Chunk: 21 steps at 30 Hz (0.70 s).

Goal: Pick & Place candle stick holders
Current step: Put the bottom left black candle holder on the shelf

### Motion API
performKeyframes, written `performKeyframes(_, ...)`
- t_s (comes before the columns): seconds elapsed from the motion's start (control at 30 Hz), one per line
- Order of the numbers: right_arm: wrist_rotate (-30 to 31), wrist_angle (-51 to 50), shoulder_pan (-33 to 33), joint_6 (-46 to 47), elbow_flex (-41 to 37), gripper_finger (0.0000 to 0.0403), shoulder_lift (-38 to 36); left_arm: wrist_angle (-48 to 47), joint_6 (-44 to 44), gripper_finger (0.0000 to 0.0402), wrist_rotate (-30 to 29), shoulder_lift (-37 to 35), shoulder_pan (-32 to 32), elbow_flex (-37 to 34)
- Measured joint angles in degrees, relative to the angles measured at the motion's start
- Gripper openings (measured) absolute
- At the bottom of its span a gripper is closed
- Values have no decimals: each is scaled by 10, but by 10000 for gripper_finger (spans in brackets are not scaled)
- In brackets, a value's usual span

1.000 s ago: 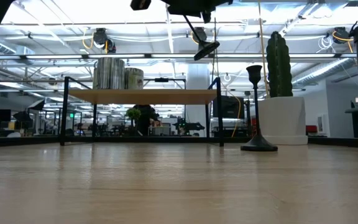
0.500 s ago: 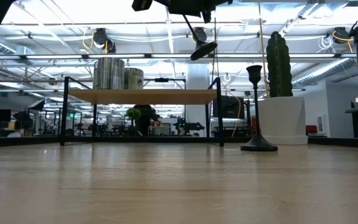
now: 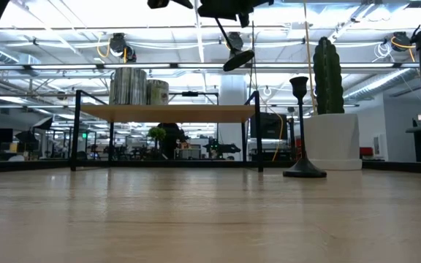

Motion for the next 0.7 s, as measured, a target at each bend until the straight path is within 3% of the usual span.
performKeyframes(0.27, 12, 29, -23, 10, 0, 21, 0, 10, 2, 216, -9, -43, 8, 0)
performKeyframes(0.43, 9, 97, -62, 31, 0, 21, 0, 1, 37, 216, -60, -68, 6, 0)
performKeyframes(0.7, -59, 212, -141, 93, -1, 21, 33, -29, 59, 216, -175, -79, -27, -1)
